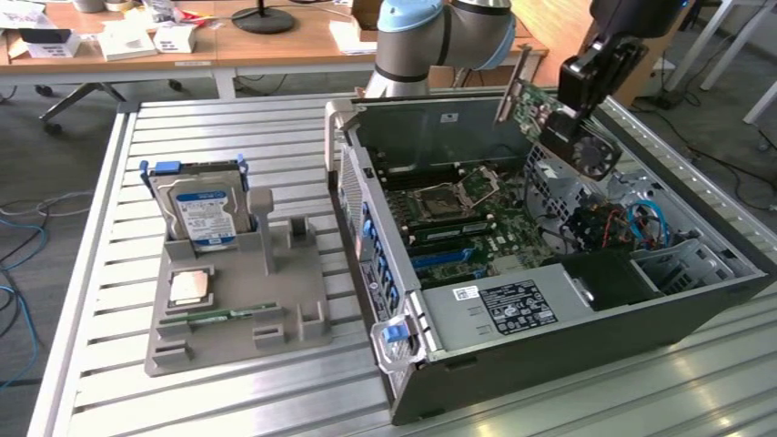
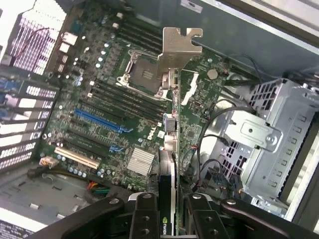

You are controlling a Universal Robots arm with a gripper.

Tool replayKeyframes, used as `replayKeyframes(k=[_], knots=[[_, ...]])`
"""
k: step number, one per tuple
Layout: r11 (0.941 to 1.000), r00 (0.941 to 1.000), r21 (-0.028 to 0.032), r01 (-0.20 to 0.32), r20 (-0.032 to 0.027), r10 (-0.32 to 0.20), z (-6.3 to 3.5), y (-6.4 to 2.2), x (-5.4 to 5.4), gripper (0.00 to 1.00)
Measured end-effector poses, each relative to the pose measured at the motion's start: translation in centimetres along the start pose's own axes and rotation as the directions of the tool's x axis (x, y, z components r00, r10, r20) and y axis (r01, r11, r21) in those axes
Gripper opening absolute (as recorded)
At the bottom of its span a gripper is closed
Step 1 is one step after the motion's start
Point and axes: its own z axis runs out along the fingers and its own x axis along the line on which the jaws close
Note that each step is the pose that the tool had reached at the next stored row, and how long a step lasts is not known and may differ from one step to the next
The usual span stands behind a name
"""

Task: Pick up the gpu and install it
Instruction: 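Insert the gpu into the slot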

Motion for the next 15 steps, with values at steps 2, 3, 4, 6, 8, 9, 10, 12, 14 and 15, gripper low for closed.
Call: replayKeyframes(k=[2,3,4,6,8,9,10,12,14,15], knots=[[0.9993,0.9993,0.0006,0.038,-0.0016,-0.038,0.01,0.0,0.0,0.27],[0.9984,0.9984,0.0009,0.056,-0.0023,-0.056,0.02,0.0,0.0,0.27],[0.9973,0.9973,0.0012,0.074,-0.0031,-0.074,0.02,0.0,0.0,0.27],[0.994,0.994,0.0016,0.109,-0.0046,-0.109,0.03,0.0,0.0,0.27],[0.9894,0.9894,0.002,0.145,-0.0062,-0.145,0.04,0.0,0.0,0.27],[0.9864,0.9864,0.0022,0.164,-0.0071,-0.164,0.05,0.0,0.0,0.27],[0.9834,0.9833,0.0024,0.182,-0.0079,-0.182,0.06,0.0,0.0,0.27],[0.9762,0.9762,0.0026,0.217,-0.0095,-0.217,0.07,0.0,0.0,0.27],[0.9678,0.9677,0.0026,0.252,-0.0109,-0.252,0.08,0.0,0.0,0.27],[0.9631,0.963,0.0025,0.269,-0.0114,-0.269,0.1,0.0,0.0,0.27]])
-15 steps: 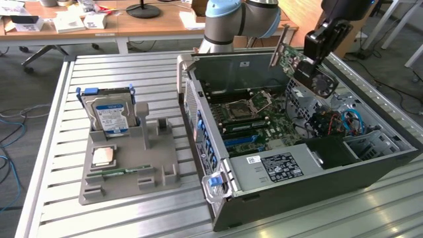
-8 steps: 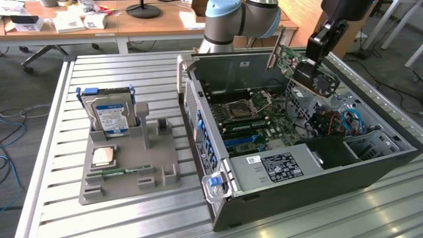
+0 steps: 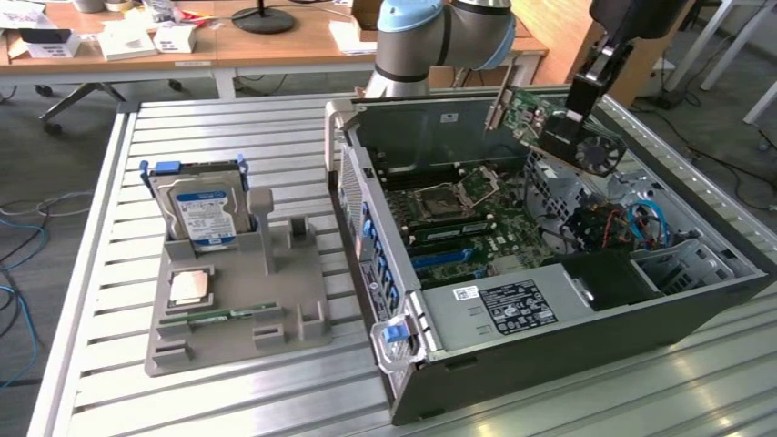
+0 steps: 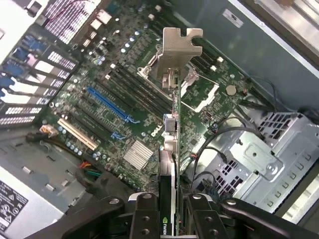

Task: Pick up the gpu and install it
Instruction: 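Insert the gpu into the slot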

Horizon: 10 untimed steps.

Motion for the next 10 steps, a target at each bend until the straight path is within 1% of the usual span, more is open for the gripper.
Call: replayKeyframes(k=[3,5,8,10], knots=[[0.9985,0.9985,-0.0004,0.056,-0.0015,-0.056,0.06,0.0,0.0,0.27],[0.9958,0.9958,-0.0007,0.091,-0.0023,-0.091,0.09,0.0,0.0,0.27],[0.9893,0.9893,-0.0012,0.146,-0.0037,-0.146,0.15,0.0,0.0,0.27],[0.9834,0.9834,-0.0016,0.181,-0.0045,-0.181,0.19,0.0,0.0,0.27]])
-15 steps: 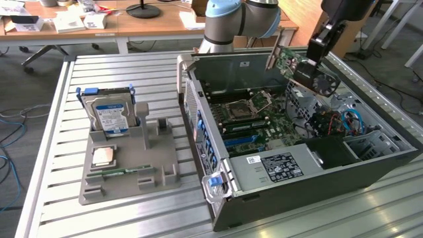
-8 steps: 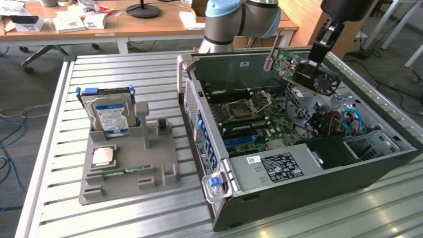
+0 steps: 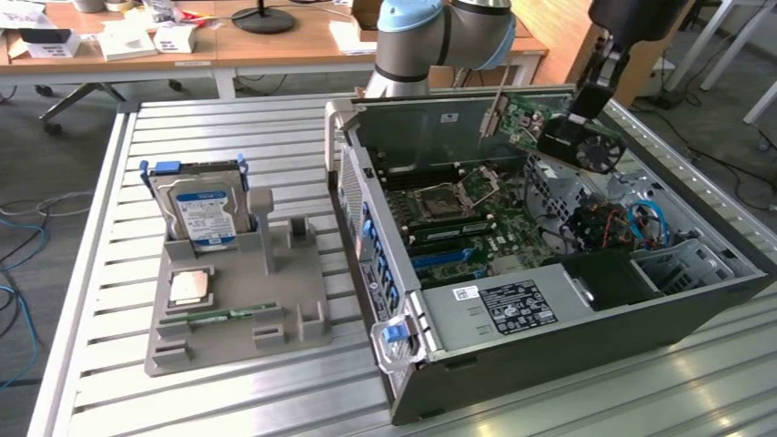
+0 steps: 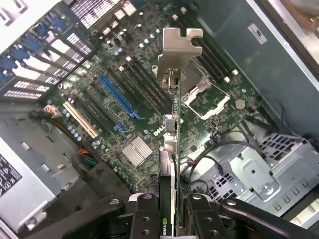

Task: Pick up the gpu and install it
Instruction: 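Insert the gpu into the slot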

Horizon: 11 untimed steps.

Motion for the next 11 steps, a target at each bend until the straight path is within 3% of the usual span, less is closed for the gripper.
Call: replayKeyframes(k=[6,11], knots=[[0.9941,0.9941,-0.0009,0.109,-0.0025,-0.109,0.12,0.0,0.0,0.27],[0.9799,0.9799,-0.0019,0.199,-0.0045,-0.199,0.23,-0.01,0.0,0.27]])
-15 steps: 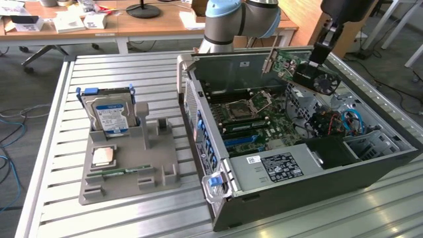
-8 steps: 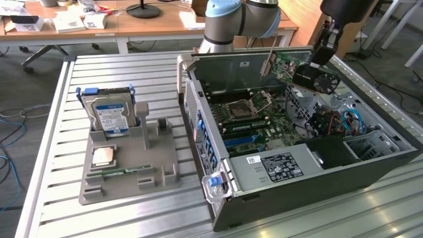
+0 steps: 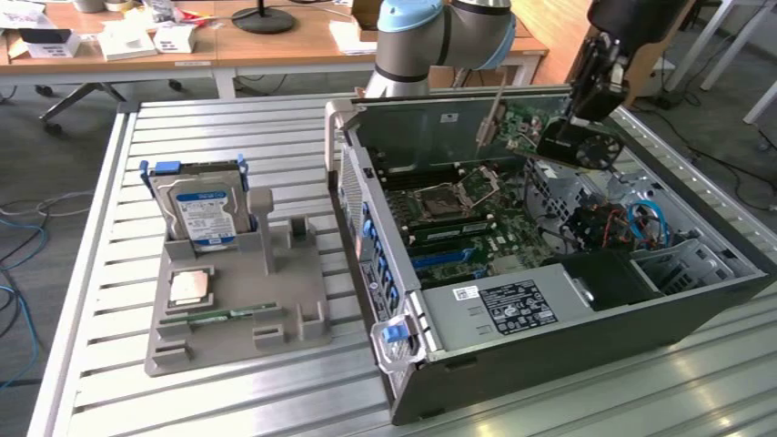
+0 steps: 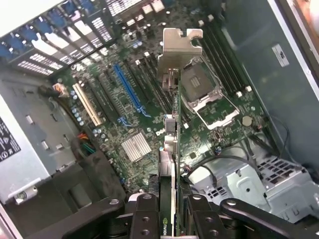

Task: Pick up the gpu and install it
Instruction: 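Insert the gpu into the slot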

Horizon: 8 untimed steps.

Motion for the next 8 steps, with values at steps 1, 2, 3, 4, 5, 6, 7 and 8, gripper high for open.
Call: replayKeyframes(k=[1,2,3,4,5,6,7,8], knots=[[0.9998,0.9998,-0.0001,0.018,-0.0004,-0.018,0.02,0.0,0.0,0.27],[0.9994,0.9994,-0.0002,0.036,-0.0009,-0.036,0.04,0.0,0.0,0.27],[0.9985,0.9985,-0.0004,0.054,-0.0013,-0.054,0.06,0.0,0.0,0.27],[0.9974,0.9974,-0.0006,0.072,-0.0017,-0.072,0.08,0.0,0.0,0.27],[0.9958,0.9958,-0.0008,0.091,-0.0022,-0.091,0.1,0.0,0.0,0.27],[0.994,0.994,-0.001,0.109,-0.0026,-0.109,0.12,0.0,0.0,0.27],[0.9919,0.9919,-0.0011,0.127,-0.0029,-0.127,0.15,0.0,0.0,0.27],[0.9894,0.9894,-0.0013,0.145,-0.0034,-0.145,0.17,0.0,0.0,0.27]])
